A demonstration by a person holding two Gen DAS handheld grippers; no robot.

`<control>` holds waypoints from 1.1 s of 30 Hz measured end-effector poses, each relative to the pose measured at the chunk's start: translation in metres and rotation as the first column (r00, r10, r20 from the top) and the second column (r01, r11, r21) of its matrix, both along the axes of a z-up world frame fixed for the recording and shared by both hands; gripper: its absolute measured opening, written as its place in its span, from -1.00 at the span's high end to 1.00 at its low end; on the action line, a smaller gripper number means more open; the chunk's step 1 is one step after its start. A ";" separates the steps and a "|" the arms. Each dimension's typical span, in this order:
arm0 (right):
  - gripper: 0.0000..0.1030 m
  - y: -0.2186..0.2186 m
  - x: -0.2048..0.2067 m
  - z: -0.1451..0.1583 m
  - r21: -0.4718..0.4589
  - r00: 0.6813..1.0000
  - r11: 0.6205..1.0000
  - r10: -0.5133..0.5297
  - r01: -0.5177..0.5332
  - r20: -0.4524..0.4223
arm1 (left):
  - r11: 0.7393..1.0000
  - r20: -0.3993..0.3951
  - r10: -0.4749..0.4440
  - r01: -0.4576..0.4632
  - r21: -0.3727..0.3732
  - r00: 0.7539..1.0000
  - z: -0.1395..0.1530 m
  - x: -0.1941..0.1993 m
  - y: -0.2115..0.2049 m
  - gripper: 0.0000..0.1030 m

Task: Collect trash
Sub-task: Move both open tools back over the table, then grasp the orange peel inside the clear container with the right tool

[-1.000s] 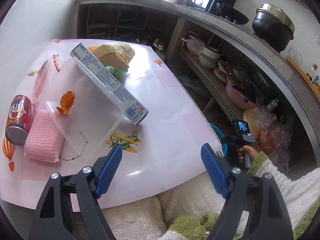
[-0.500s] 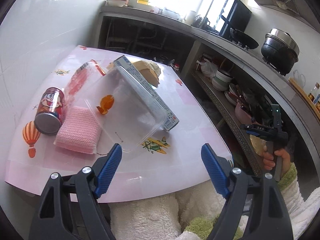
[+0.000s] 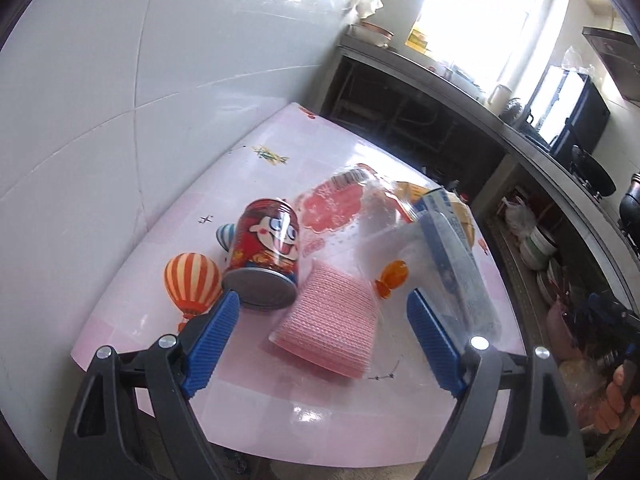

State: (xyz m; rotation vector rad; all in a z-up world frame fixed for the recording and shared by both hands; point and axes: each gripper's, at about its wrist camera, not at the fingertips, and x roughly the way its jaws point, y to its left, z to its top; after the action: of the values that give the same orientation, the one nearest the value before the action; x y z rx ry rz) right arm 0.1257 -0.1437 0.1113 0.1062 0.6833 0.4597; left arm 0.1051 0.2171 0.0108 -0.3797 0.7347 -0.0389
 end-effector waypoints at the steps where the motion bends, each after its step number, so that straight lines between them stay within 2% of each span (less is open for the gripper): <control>1: -0.24 0.012 0.002 0.003 -0.035 0.999 0.998 0.047 -0.046 0.022 | 1.000 -0.004 0.009 -0.009 -0.013 1.000 -0.002 0.002 0.004 -0.62; 3: -0.23 0.042 0.004 0.010 -0.125 0.986 0.981 0.157 -0.148 0.065 | 0.999 -0.012 0.014 -0.014 -0.039 1.000 -0.006 0.006 0.009 -0.62; 6: -0.22 0.091 0.004 0.015 -0.296 0.940 0.913 0.325 -0.283 0.103 | 0.999 -0.024 0.019 -0.020 -0.044 1.000 -0.012 0.008 0.012 -0.62; 9: -0.17 0.137 0.011 0.008 -0.462 0.866 0.785 0.496 -0.413 0.069 | 0.999 -0.024 0.020 -0.021 -0.050 1.000 -0.016 0.010 0.014 -0.62; 12: -0.07 0.177 0.021 -0.015 -0.596 0.794 0.627 0.607 -0.502 -0.031 | 0.998 -0.019 0.020 -0.021 -0.053 1.000 -0.018 0.014 0.016 -0.62; 13: -0.05 0.190 0.026 -0.026 -0.639 0.769 0.563 0.635 -0.524 -0.071 | 0.998 -0.016 0.023 -0.024 -0.051 1.000 -0.019 0.015 0.017 -0.62; 15: 0.04 0.209 0.033 -0.046 -0.694 0.737 0.467 0.661 -0.548 -0.137 | 0.998 -0.009 0.027 -0.028 -0.052 1.000 -0.019 0.017 0.019 -0.62; 19: 0.04 0.237 0.046 -0.084 -0.778 0.682 0.282 0.691 -0.561 -0.241 | 0.999 0.022 0.023 -0.022 -0.049 0.999 -0.020 0.014 0.023 -0.57; 21: 0.04 0.246 0.050 -0.098 -0.799 0.660 0.207 0.695 -0.564 -0.286 | 0.998 0.049 -0.003 0.006 -0.064 0.999 -0.020 0.008 0.025 -0.52; 23: 0.04 0.250 0.053 -0.110 -0.809 0.634 0.133 0.697 -0.573 -0.335 | 0.993 0.099 -0.066 0.075 -0.089 0.993 -0.021 -0.002 0.025 -0.48; 26: 0.03 0.253 0.056 -0.120 -0.830 0.614 0.046 0.696 -0.555 -0.372 | 0.977 0.133 -0.196 0.205 -0.056 0.972 -0.025 -0.013 0.012 -0.48; 28: -0.02 0.251 0.056 -0.123 -0.831 0.602 0.007 0.693 -0.556 -0.397 | 0.967 0.117 -0.253 0.256 -0.010 0.960 -0.033 -0.016 -0.001 -0.48; 30: -0.05 0.253 0.059 -0.129 -0.836 0.593 -0.035 0.689 -0.547 -0.416 | 0.966 0.082 -0.260 0.259 0.027 0.962 -0.043 -0.014 -0.010 -0.50; 33: -0.05 0.252 0.060 -0.135 -0.836 0.578 -0.090 0.683 -0.541 -0.447 | 0.968 0.056 -0.252 0.250 0.037 0.966 -0.052 -0.008 -0.018 -0.55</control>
State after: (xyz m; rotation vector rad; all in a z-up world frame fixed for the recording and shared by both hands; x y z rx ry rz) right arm 0.1857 0.1083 -0.0234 -1.5579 0.7536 0.8876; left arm 0.0967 0.1995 -0.0413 -0.2541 0.7190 -0.2773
